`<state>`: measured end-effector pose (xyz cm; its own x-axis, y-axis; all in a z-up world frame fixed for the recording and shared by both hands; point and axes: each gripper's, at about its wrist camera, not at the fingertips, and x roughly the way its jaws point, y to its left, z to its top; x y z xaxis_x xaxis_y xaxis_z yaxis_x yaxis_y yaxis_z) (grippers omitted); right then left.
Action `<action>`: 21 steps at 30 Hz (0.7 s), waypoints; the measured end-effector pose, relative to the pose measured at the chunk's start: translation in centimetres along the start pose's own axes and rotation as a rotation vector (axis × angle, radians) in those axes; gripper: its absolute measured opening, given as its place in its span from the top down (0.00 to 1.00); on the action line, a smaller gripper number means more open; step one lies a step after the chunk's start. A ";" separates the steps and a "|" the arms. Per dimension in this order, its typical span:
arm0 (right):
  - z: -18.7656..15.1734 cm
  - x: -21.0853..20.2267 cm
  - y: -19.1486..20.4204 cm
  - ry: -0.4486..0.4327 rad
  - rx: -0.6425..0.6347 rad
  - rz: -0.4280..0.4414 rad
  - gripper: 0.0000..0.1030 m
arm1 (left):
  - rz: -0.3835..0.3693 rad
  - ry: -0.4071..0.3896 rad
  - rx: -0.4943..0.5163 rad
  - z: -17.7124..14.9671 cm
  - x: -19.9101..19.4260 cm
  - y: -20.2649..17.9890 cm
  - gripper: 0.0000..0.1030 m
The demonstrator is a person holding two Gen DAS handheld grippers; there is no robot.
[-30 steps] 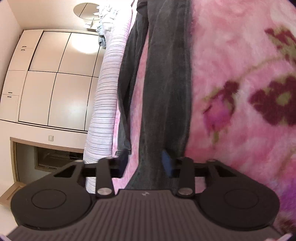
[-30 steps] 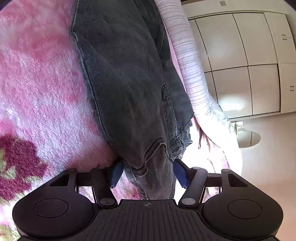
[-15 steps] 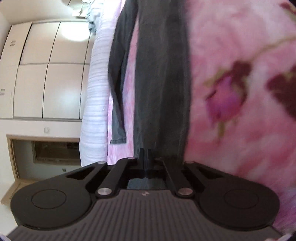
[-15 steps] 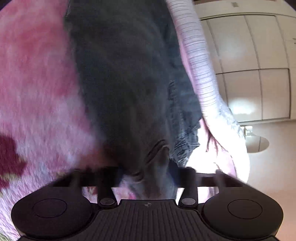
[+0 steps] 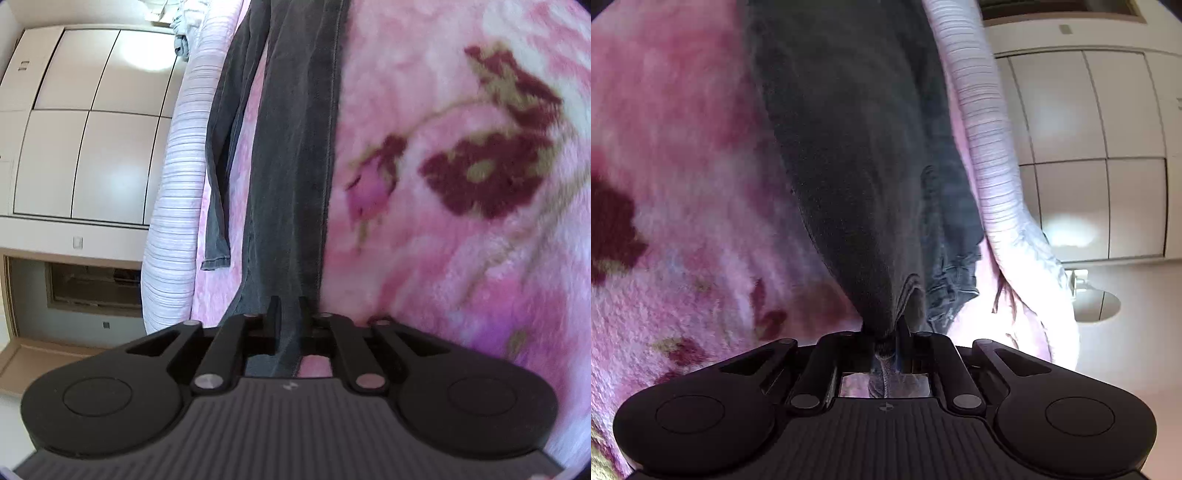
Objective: Fold clothes
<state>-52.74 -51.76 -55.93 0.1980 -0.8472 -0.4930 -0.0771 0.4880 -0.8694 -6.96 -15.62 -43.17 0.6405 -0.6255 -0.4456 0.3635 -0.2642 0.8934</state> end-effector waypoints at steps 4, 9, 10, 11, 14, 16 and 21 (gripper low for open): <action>-0.4 -0.1 1.3 0.020 -0.027 -0.015 0.85 | 0.003 -0.035 -0.017 0.1 -0.5 1.2 0.66; -1.0 0.7 1.4 0.034 -0.003 -0.016 0.82 | -0.078 -0.063 -0.025 1.2 -0.2 2.2 0.63; -1.0 0.5 1.3 0.035 -0.011 -0.018 0.81 | -0.109 -0.074 -0.036 1.2 -0.6 2.6 0.59; -1.2 0.3 1.2 0.032 -0.017 -0.018 0.80 | -0.138 -0.084 -0.031 1.2 -1.1 2.7 0.54; -1.7 0.0 0.8 0.015 -0.001 -0.014 0.63 | -0.118 -0.090 0.041 0.5 -1.1 1.7 0.50; -1.9 0.4 0.6 0.007 0.019 -0.016 0.58 | -0.079 -0.075 0.040 0.3 0.2 1.8 0.50; -1.4 2.0 -0.2 -0.001 0.049 -0.016 0.58 | 0.028 -0.017 0.103 0.1 3.6 1.6 0.66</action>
<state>-53.75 -53.83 -56.78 0.1994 -0.8550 -0.4788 -0.0261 0.4838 -0.8748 -4.15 -18.40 -43.34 0.6373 -0.6460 -0.4202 0.2734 -0.3203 0.9070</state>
